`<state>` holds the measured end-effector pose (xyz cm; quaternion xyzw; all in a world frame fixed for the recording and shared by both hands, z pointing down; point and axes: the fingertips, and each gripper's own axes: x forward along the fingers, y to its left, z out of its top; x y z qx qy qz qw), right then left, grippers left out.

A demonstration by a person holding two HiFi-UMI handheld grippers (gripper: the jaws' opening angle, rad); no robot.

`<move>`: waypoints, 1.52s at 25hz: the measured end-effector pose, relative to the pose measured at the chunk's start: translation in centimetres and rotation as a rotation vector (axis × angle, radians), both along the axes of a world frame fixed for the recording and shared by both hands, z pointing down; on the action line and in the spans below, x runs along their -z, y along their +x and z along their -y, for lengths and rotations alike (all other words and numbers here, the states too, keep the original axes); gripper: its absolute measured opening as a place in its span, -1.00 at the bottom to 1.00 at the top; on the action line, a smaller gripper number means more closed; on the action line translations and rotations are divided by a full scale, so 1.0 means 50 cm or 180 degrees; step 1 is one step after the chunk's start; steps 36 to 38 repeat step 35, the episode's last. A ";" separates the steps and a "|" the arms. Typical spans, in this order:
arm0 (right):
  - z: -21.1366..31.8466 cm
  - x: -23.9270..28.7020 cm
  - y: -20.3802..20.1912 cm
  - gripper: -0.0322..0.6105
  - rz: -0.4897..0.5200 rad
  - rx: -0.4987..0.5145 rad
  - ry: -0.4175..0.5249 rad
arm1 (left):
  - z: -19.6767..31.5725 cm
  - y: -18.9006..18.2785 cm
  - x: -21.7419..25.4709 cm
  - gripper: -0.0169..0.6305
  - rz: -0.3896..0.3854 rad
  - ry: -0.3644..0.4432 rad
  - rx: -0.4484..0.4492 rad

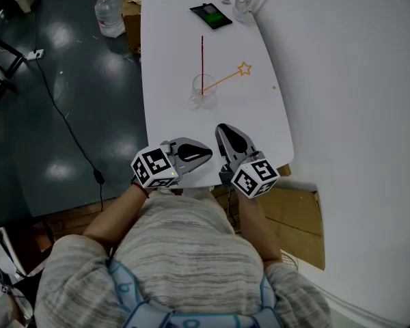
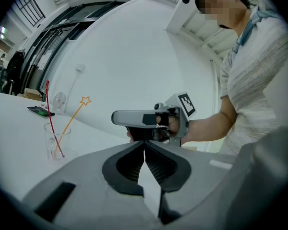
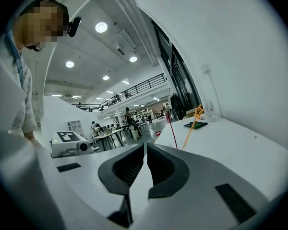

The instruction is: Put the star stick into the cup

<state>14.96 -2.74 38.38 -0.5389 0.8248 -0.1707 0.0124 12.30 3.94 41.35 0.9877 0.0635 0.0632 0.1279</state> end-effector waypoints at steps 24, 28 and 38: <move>-0.060 -0.052 -0.039 -0.87 0.0374 -0.0036 -0.0285 | -0.014 -0.009 -0.014 -0.90 0.0046 -0.0012 -0.0064; -0.061 -0.054 -0.038 -0.87 0.0380 -0.0030 -0.0299 | -0.015 -0.009 -0.014 -0.90 0.0048 -0.0017 -0.0059; -0.067 -0.056 -0.035 -0.87 0.0395 -0.0016 -0.0313 | -0.021 -0.006 -0.015 -0.90 0.0049 -0.0031 -0.0047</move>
